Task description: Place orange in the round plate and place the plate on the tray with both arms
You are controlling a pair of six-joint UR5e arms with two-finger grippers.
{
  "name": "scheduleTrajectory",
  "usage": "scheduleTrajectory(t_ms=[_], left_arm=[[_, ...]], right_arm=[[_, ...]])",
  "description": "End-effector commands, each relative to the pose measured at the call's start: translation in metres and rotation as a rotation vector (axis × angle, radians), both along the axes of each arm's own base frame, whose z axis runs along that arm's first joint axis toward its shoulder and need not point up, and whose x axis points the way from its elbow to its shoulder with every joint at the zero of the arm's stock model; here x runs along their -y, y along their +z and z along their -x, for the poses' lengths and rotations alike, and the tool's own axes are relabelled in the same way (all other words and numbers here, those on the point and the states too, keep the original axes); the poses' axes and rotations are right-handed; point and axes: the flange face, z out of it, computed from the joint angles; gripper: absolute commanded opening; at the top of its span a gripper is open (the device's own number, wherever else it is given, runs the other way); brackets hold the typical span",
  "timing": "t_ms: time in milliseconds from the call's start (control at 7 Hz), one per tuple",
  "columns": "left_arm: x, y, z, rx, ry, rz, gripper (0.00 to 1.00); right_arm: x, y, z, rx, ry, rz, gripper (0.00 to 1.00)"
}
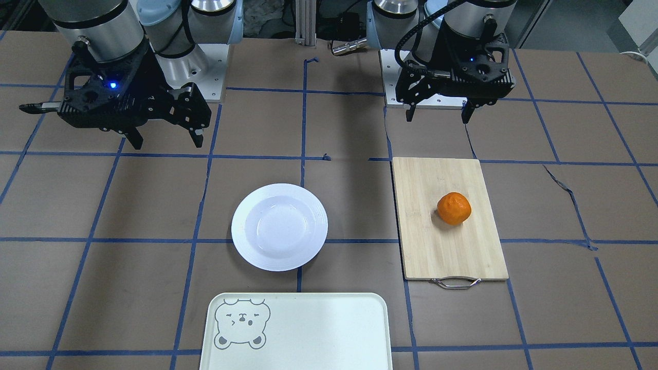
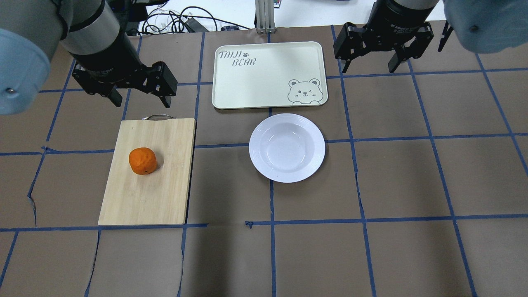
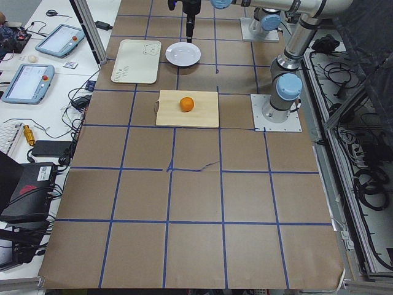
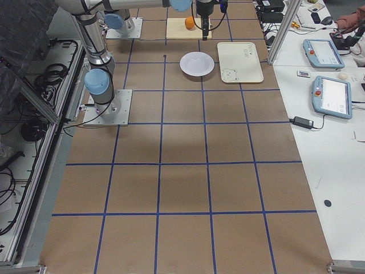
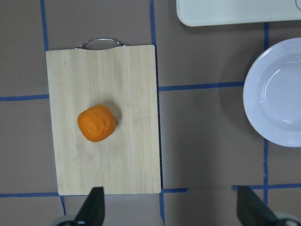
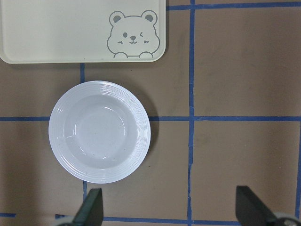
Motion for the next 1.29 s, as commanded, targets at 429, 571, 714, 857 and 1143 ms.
scheduleTrajectory(t_ms=[429, 571, 714, 857, 1143], left_arm=[[0.0002, -0.0001, 0.0, 0.0, -0.001, 0.0, 1.0], [0.0, 0.0029, 0.0003, -0.003, -0.001, 0.006, 1.0], [0.0005, 0.0022, 0.0003, -0.003, 0.0, 0.004, 1.0], [0.0009, 0.003, -0.0005, -0.002, 0.001, 0.006, 1.0], [0.0021, 0.0017, -0.0003, -0.003, 0.001, 0.004, 1.0]], right_arm=[[-0.0011, -0.0037, 0.0007, 0.001, -0.003, -0.019, 1.0], [-0.0013, -0.0039, 0.0006, 0.002, -0.003, -0.021, 1.0], [-0.0015, -0.0022, 0.0009, 0.0, -0.002, -0.016, 1.0], [-0.0018, -0.0031, 0.0007, 0.001, -0.001, -0.019, 1.0], [0.0, -0.0013, 0.0007, 0.009, -0.004, -0.003, 1.0]])
